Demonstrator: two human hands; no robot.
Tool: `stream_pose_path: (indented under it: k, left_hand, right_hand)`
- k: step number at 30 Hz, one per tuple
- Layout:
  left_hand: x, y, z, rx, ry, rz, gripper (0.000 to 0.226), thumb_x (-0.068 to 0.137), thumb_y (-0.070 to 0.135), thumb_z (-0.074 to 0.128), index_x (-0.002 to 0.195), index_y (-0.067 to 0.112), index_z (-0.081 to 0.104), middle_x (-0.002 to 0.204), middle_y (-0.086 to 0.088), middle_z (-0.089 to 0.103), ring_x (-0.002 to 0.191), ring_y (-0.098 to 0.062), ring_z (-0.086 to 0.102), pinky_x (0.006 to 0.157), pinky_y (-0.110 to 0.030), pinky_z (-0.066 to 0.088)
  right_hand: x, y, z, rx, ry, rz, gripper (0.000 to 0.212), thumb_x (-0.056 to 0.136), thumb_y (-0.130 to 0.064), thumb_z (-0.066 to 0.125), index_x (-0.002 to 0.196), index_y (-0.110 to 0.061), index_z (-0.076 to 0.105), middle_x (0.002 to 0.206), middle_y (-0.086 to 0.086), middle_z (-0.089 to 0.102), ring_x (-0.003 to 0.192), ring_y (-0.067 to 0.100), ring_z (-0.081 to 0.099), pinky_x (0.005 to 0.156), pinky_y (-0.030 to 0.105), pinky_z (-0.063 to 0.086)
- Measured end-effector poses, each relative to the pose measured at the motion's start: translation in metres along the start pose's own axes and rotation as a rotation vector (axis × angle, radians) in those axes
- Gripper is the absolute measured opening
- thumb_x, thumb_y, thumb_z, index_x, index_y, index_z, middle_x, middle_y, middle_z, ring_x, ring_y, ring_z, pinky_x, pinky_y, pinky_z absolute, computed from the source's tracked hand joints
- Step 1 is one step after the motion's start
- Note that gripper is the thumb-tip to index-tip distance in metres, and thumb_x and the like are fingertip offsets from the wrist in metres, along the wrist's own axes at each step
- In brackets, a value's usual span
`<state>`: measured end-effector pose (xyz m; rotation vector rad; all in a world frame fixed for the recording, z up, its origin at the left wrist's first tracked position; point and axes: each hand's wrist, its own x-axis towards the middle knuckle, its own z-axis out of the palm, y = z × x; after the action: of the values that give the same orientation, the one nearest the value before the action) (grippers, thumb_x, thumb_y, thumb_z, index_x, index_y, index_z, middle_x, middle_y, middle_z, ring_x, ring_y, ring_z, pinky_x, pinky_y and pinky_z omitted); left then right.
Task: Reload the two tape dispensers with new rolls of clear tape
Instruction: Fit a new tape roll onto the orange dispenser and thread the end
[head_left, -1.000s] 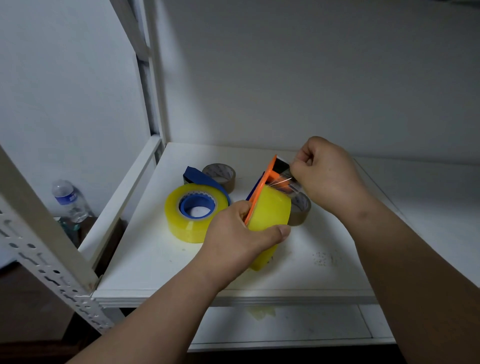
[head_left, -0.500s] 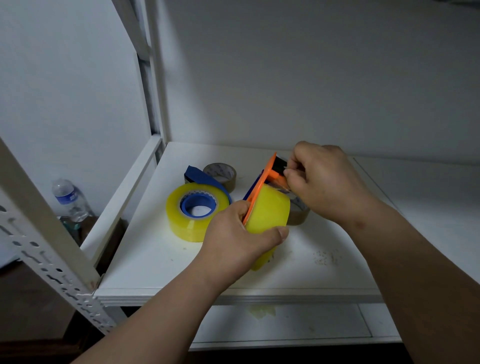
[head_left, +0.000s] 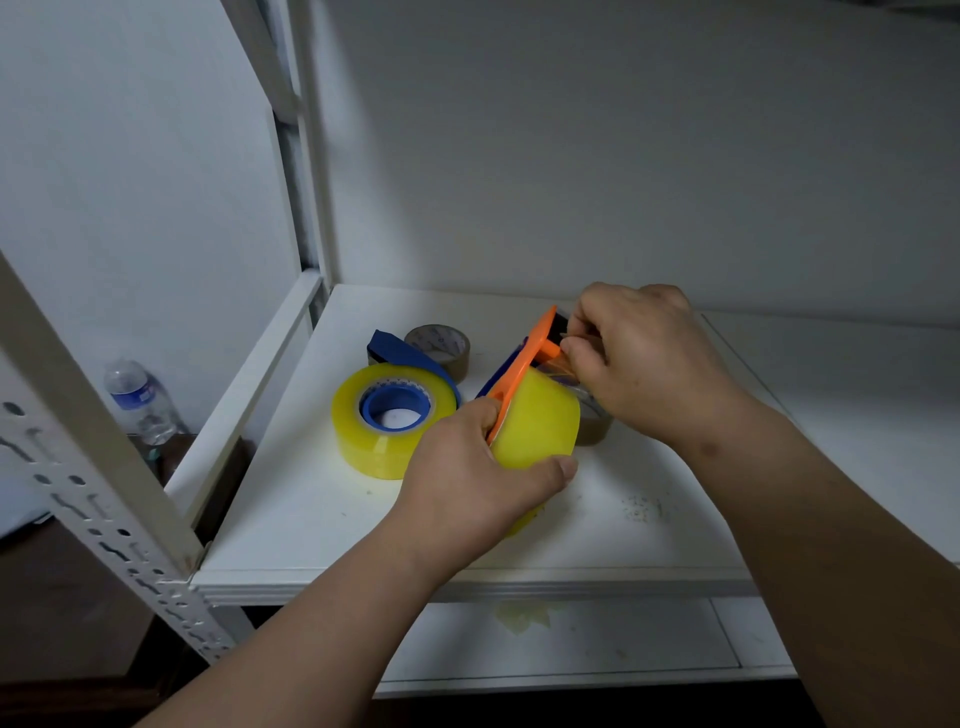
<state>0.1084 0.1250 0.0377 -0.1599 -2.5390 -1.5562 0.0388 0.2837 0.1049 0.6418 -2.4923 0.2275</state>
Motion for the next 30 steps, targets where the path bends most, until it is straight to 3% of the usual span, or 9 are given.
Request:
stream_pose_path:
  k: [3,8,12,18,22,27,30]
  left_hand:
    - [0.000,0.002,-0.001,0.023,0.006,0.024,0.045,0.067,0.054,0.076,0.087,0.018,0.060,0.081,-0.009,0.064,0.073,-0.024,0.062,0.059,-0.042,0.050]
    - [0.000,0.003,-0.001,0.078,0.003,0.048,0.038,0.067,0.056,0.075,0.082,0.028,0.055,0.077,0.000,0.061,0.070,-0.015,0.060,0.055,-0.031,0.048]
    - [-0.003,0.002,0.002,0.121,0.010,0.067,0.040,0.068,0.058,0.075,0.080,0.029,0.051,0.077,0.001,0.058,0.071,-0.014,0.058,0.050,-0.023,0.042]
    - [-0.003,0.003,0.003,0.091,0.005,0.052,0.040,0.066,0.059,0.074,0.081,0.028,0.053,0.074,0.003,0.058,0.068,-0.012,0.058,0.054,-0.031,0.048]
    - [-0.004,0.003,0.004,0.094,0.001,0.044,0.041,0.067,0.059,0.074,0.084,0.028,0.054,0.078,0.001,0.060,0.071,-0.014,0.060,0.059,-0.039,0.051]
    - [-0.008,0.002,0.006,0.118,0.021,0.066,0.046,0.060,0.067,0.067,0.080,0.028,0.052,0.075,0.000,0.058,0.069,-0.014,0.059,0.053,-0.034,0.048]
    - [-0.009,0.004,0.006,0.123,0.007,0.061,0.048,0.057,0.071,0.062,0.079,0.029,0.051,0.074,0.004,0.057,0.068,-0.010,0.058,0.051,-0.028,0.046]
  right_hand:
    - [0.000,-0.001,-0.002,-0.001,0.042,0.026,0.018,0.084,-0.016,0.057,0.074,-0.020,0.043,0.069,-0.005,0.052,0.061,0.017,0.041,0.078,0.034,0.033]
    - [0.000,-0.004,-0.003,0.172,0.076,0.171,0.011,0.086,-0.021,0.057,0.078,-0.016,0.051,0.067,-0.009,0.051,0.065,0.019,0.050,0.071,0.031,0.033]
    - [0.003,-0.008,-0.007,0.373,0.017,0.297,0.012,0.085,-0.027,0.060,0.076,-0.021,0.054,0.070,-0.006,0.059,0.066,0.016,0.056,0.059,0.030,0.044]
    - [0.003,-0.004,-0.021,0.644,-0.130,0.420,0.013,0.076,-0.010,0.068,0.079,-0.019,0.059,0.057,-0.007,0.049,0.047,0.002,0.046,0.048,0.020,0.043]
    - [0.001,-0.003,-0.028,0.629,-0.226,0.433,0.026,0.071,0.003,0.068,0.084,-0.019,0.060,0.061,-0.006,0.052,0.054,0.005,0.054,0.055,0.024,0.051]
    - [0.001,-0.001,-0.027,0.523,-0.247,0.401,0.025,0.072,0.002,0.066,0.079,-0.020,0.058,0.065,-0.004,0.058,0.054,0.006,0.052,0.052,0.017,0.045]
    - [0.001,0.001,-0.022,0.415,-0.206,0.404,0.021,0.071,-0.003,0.069,0.074,-0.018,0.056,0.062,-0.007,0.055,0.057,0.010,0.052,0.056,0.025,0.044]
